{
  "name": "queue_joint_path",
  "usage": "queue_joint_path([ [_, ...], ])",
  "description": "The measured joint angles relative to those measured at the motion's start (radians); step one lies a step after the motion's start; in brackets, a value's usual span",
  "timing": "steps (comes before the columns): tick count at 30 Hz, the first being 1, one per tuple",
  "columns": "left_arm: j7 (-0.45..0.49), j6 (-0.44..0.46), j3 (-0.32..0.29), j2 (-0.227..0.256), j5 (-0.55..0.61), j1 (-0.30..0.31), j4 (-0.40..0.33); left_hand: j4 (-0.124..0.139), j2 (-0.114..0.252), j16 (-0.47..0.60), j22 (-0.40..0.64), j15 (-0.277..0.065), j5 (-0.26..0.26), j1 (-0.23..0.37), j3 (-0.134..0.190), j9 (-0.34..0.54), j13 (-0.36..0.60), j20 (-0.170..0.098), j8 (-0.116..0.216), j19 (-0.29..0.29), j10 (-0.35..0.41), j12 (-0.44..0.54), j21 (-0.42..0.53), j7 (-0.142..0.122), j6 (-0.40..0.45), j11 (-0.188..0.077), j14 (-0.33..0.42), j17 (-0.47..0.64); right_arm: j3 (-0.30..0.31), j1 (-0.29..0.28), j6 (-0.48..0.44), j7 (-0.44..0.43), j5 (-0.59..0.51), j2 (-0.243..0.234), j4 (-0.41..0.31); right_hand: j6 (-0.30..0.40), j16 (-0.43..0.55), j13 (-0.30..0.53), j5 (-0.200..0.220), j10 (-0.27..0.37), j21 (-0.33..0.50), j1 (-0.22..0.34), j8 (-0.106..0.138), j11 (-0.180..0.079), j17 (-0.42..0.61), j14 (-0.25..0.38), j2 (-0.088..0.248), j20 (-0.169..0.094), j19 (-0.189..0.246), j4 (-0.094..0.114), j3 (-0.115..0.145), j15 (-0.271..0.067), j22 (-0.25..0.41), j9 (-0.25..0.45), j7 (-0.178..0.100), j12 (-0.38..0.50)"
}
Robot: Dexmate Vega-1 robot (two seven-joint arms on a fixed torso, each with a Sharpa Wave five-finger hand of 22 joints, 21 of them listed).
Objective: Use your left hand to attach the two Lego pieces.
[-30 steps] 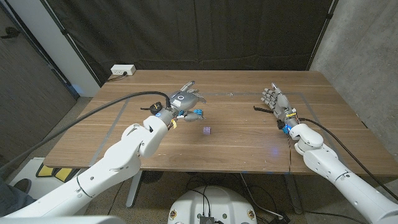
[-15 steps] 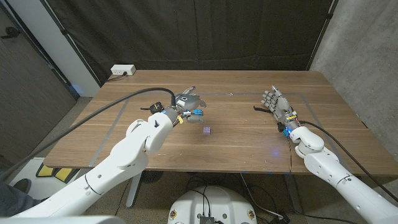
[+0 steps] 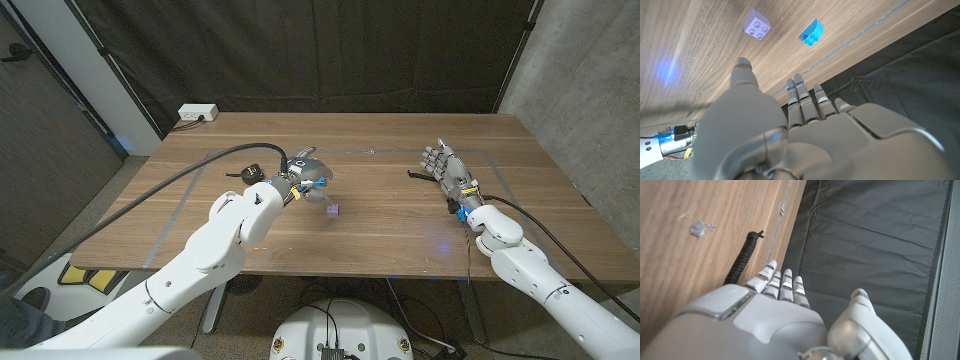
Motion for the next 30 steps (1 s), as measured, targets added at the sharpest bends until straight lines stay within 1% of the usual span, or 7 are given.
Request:
queue_joint_path([
  [3, -0.006, 0.004, 0.015, -0.016, 0.006, -0.006, 0.019, 0.0, -0.001, 0.0, 0.0, 0.0, 0.0, 0.009, 0.0, 0.0, 0.0, 0.0, 0.0, 0.0, 0.0, 0.0, 0.0, -0.008, -0.008, 0.0, 0.0, 0.0, 0.001, -0.003, -0.003, -0.004, 0.0, -0.003, -0.004, 0.0, 0.0, 0.0, 0.0, 0.0, 0.0, 0.0, 0.0, 0.0, 0.0, 0.0, 0.0, 0.004, -0.004, 0.0, 0.0, 0.0, 0.0, 0.0, 0.0, 0.0],
  [6, -0.01, 0.006, 0.022, -0.023, 0.009, -0.011, 0.029, 0.0, 0.002, 0.0, 0.0, 0.0, -0.008, 0.011, 0.0, 0.0, 0.0, 0.0, 0.0, 0.0, -0.01, 0.0, 0.0, -0.018, -0.003, -0.01, 0.0, 0.0, 0.001, -0.005, -0.006, -0.004, 0.0, -0.004, -0.005, 0.0, 0.0, 0.0, 0.0, 0.0, 0.0, 0.0, 0.0, 0.0, 0.0, 0.0, 0.0, 0.004, -0.004, 0.0, 0.0, 0.0, 0.0, 0.0, 0.0, 0.0],
  [9, -0.02, 0.008, 0.029, -0.031, 0.013, -0.019, 0.041, 0.0, 0.002, 0.0, 0.0, 0.0, -0.008, 0.011, 0.0, 0.0, 0.0, 0.0, 0.0, 0.0, -0.007, 0.0, 0.0, -0.024, -0.009, -0.014, 0.0, 0.0, 0.001, -0.006, -0.009, -0.004, 0.0, -0.005, -0.006, 0.0, 0.0, 0.0, 0.0, 0.0, 0.0, 0.0, 0.0, 0.0, 0.0, 0.0, 0.0, 0.004, -0.004, 0.0, 0.0, 0.0, 0.0, 0.0, 0.0, 0.0],
  [20, -0.052, -0.006, 0.061, -0.047, 0.027, -0.064, 0.088, 0.003, 0.002, 0.0, 0.0, 0.0, -0.015, 0.011, 0.003, 0.0, 0.0, 0.0, 0.0, 0.0, -0.006, 0.0, 0.0, -0.029, -0.003, -0.014, 0.0, 0.0, 0.001, -0.003, -0.011, -0.004, 0.001, -0.004, -0.002, 0.0, 0.0, 0.0, 0.0, 0.0, 0.0, 0.0, 0.0, 0.0, 0.0, 0.0, 0.0, 0.004, -0.004, 0.0, 0.0, 0.0, 0.0, 0.0, 0.0, 0.0],
  [22, -0.056, -0.011, 0.064, -0.047, 0.026, -0.068, 0.092, 0.003, 0.002, 0.0, 0.0, 0.0, -0.015, 0.011, 0.003, 0.0, 0.0, 0.0, 0.0, 0.0, -0.001, 0.0, 0.0, -0.029, -0.003, -0.019, 0.0, 0.0, 0.001, -0.002, -0.011, -0.004, 0.001, -0.003, -0.001, 0.0, 0.0, 0.0, 0.0, 0.0, 0.0, 0.0, 0.0, 0.0, 0.0, 0.0, 0.0, 0.004, -0.004, 0.0, 0.0, 0.0, 0.0, 0.0, 0.0, 0.0],
  [24, -0.062, -0.017, 0.069, -0.047, 0.022, -0.076, 0.099, 0.0, 0.01, 0.0, 0.0, 0.0, -0.015, 0.019, 0.006, 0.0, 0.0, 0.0, 0.0, 0.0, -0.001, 0.0, 0.0, -0.029, -0.003, -0.019, 0.0, 0.0, 0.001, -0.002, -0.009, -0.004, 0.001, -0.002, 0.001, 0.0, 0.0, 0.0, 0.0, 0.0, 0.0, 0.0, 0.0, 0.0, 0.0, 0.0, 0.0, 0.003, -0.004, 0.0, 0.0, 0.0, 0.0, 0.0, 0.0, 0.0],
  [30, -0.077, -0.026, 0.082, -0.05, 0.02, -0.09, 0.115, -0.002, 0.015, -0.001, 0.0, 0.0, -0.015, 0.024, 0.009, 0.0, 0.0, 0.0, 0.0, 0.0, -0.001, 0.0, 0.0, -0.034, 0.002, -0.019, 0.0, 0.0, 0.002, -0.002, -0.008, -0.004, 0.002, 0.0, 0.003, 0.0, 0.0, 0.0, 0.0, 0.0, 0.0, 0.0, 0.0, 0.0, 0.0, 0.0, 0.0, 0.003, -0.004, 0.0, 0.0, 0.0, 0.0, 0.0, 0.0, 0.0],
])
